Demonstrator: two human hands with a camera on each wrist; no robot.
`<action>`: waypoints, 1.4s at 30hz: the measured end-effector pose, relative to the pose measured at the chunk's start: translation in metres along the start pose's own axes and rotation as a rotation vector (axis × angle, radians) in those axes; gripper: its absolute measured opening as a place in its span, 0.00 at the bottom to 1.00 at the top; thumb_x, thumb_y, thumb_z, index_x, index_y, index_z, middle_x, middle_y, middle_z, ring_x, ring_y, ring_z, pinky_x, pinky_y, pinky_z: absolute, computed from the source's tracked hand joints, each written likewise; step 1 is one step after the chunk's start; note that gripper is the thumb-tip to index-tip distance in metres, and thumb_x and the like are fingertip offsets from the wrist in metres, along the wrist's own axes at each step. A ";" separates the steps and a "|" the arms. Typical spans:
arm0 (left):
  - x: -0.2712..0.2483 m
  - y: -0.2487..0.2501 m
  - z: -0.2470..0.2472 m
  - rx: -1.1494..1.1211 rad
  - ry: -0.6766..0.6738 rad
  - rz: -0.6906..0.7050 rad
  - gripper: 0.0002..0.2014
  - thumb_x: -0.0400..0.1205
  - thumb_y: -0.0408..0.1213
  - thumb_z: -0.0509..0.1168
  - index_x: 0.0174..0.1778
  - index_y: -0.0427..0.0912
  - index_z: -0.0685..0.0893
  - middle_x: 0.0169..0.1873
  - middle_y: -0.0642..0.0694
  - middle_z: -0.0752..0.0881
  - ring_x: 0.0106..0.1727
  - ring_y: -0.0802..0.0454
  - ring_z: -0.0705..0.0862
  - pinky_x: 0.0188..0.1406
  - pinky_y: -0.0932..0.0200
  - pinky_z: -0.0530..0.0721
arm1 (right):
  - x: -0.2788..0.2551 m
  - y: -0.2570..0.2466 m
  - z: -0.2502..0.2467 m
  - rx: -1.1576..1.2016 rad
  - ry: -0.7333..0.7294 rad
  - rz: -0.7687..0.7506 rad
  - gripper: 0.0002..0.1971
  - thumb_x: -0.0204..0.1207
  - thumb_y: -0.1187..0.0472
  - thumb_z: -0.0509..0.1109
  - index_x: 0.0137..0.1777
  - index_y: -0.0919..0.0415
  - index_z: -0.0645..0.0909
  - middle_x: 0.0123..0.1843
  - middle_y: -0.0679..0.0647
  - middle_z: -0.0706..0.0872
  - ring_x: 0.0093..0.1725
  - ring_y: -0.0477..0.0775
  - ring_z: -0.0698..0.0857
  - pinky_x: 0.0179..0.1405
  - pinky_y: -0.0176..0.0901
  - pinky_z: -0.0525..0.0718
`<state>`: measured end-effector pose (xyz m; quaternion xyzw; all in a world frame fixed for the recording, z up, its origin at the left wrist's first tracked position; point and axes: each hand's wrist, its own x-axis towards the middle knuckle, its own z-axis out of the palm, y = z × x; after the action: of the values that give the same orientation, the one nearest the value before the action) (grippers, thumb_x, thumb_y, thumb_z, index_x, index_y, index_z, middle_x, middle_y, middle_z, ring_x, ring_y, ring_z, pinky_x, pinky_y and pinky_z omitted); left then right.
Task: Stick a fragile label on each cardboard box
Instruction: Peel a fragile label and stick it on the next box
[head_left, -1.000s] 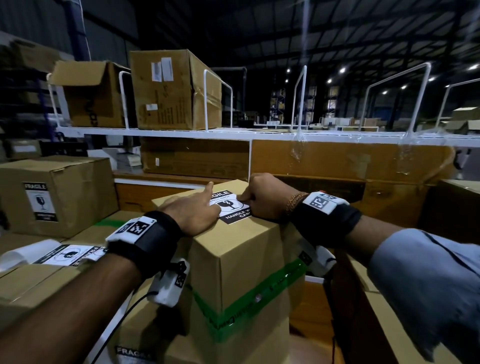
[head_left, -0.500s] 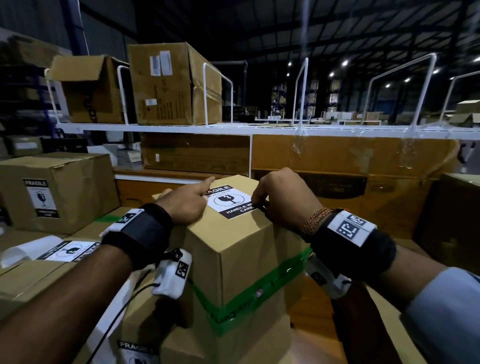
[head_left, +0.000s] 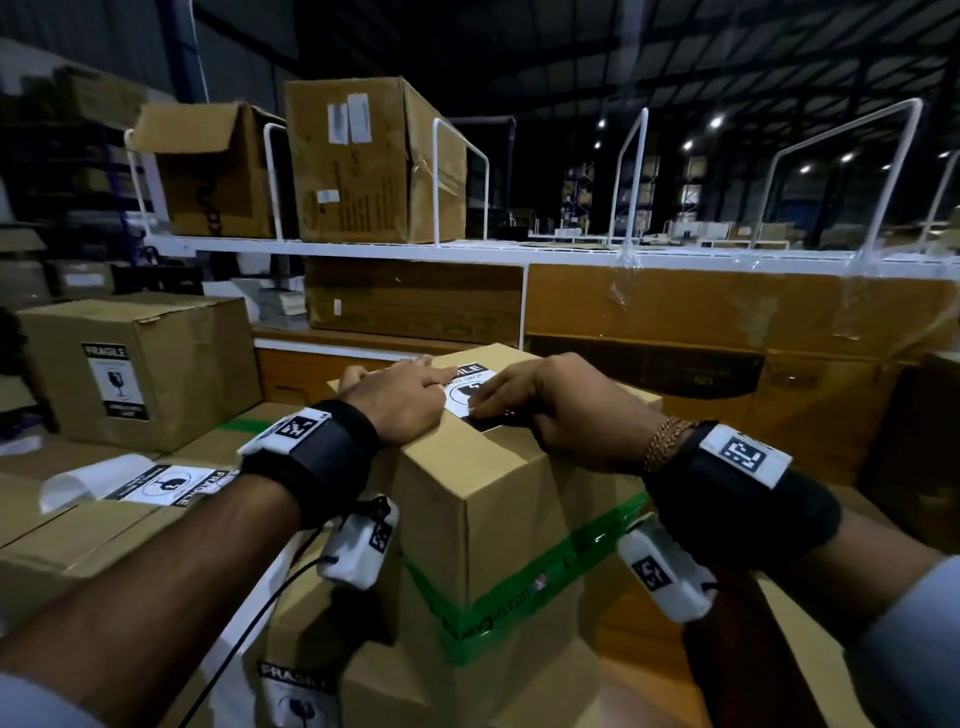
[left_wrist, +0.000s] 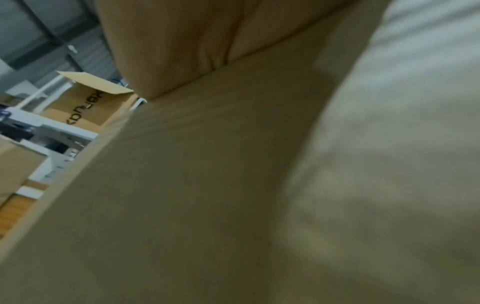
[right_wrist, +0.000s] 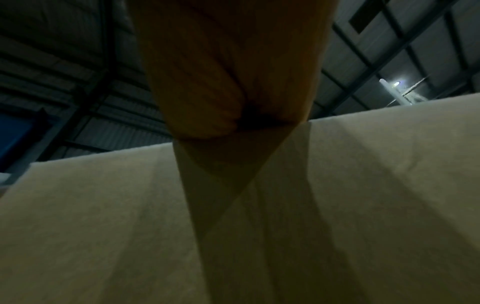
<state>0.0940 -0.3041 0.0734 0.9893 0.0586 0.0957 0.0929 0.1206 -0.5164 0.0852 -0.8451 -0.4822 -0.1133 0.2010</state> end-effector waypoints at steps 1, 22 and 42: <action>0.001 0.001 0.000 0.028 -0.014 -0.012 0.25 0.92 0.48 0.48 0.87 0.68 0.62 0.91 0.50 0.55 0.90 0.50 0.55 0.83 0.38 0.50 | -0.001 -0.001 0.000 0.012 -0.002 0.007 0.26 0.77 0.77 0.75 0.63 0.45 0.92 0.68 0.40 0.89 0.71 0.40 0.83 0.77 0.42 0.80; 0.017 -0.017 0.005 -0.112 0.117 -0.303 0.33 0.89 0.57 0.56 0.90 0.62 0.53 0.86 0.45 0.69 0.86 0.36 0.64 0.86 0.30 0.50 | -0.001 -0.001 0.001 0.060 0.046 -0.010 0.24 0.79 0.76 0.73 0.61 0.45 0.92 0.65 0.42 0.88 0.67 0.43 0.83 0.70 0.44 0.85; 0.017 -0.024 0.002 -0.189 0.240 0.059 0.24 0.90 0.53 0.61 0.84 0.59 0.73 0.79 0.50 0.79 0.75 0.45 0.80 0.70 0.49 0.81 | -0.014 0.017 0.012 0.010 0.223 0.155 0.11 0.84 0.58 0.65 0.59 0.54 0.88 0.54 0.44 0.82 0.54 0.41 0.80 0.44 0.32 0.77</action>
<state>0.1086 -0.2788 0.0699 0.9589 0.0310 0.2211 0.1753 0.1282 -0.5296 0.0650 -0.8612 -0.3905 -0.1881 0.2656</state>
